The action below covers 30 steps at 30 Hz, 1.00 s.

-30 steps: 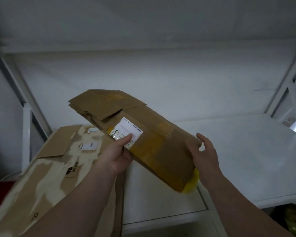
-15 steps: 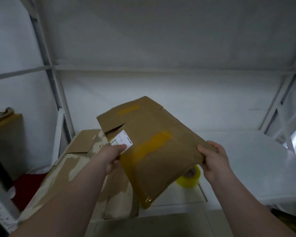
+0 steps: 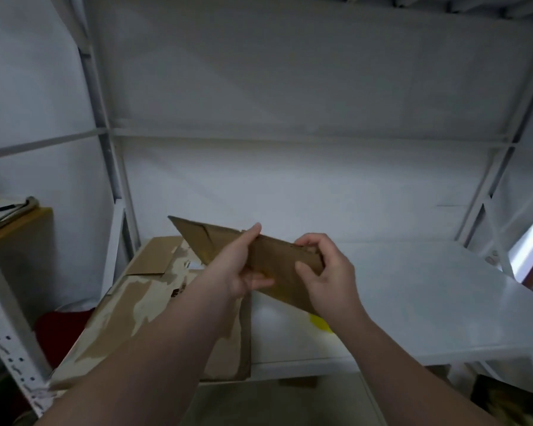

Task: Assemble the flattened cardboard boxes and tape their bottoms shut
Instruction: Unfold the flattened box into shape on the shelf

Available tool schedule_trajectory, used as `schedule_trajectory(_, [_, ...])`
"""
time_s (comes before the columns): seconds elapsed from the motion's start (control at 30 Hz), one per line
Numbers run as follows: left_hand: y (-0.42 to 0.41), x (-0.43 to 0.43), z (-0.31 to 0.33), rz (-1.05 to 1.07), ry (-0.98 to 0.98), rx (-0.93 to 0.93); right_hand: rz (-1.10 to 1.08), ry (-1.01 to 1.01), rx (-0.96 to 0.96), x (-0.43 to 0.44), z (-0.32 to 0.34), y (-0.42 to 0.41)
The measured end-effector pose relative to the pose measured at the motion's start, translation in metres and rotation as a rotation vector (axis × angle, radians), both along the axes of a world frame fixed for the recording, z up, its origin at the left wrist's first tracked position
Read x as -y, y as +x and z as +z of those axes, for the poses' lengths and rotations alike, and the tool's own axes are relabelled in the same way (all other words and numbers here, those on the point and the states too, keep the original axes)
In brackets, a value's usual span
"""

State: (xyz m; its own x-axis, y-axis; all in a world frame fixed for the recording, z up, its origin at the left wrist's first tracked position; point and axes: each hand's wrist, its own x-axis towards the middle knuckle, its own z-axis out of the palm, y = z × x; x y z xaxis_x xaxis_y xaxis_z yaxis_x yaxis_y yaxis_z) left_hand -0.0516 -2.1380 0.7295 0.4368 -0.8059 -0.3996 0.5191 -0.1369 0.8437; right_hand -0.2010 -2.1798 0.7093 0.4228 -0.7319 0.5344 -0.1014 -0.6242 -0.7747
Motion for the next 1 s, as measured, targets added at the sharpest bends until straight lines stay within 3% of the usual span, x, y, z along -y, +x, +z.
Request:
schedule_trajectory(0.1, [0.002, -0.01, -0.006, 0.046, -0.031, -0.11, 0.101, -0.002, -0.045, -0.006, -0.007, 0.005])
schedule_trajectory(0.37, [0.026, -0.002, -0.024, 0.089, -0.032, -0.074, 0.236, 0.064, -0.08, 0.001, -0.026, 0.02])
schedule_trajectory(0.6, [0.046, 0.036, -0.051, 0.146, -0.004, -0.048, 0.196, 0.237, -0.243, 0.052, -0.065, 0.03])
schedule_trajectory(0.8, [0.075, 0.069, -0.068, 0.213, 0.069, -0.092, 0.125, 0.157, -0.332, 0.087, -0.076, 0.045])
schedule_trajectory(1.0, [0.074, 0.07, -0.064, 0.216, -0.065, -0.142, 0.02, 0.168, -0.337, 0.1, -0.074, 0.034])
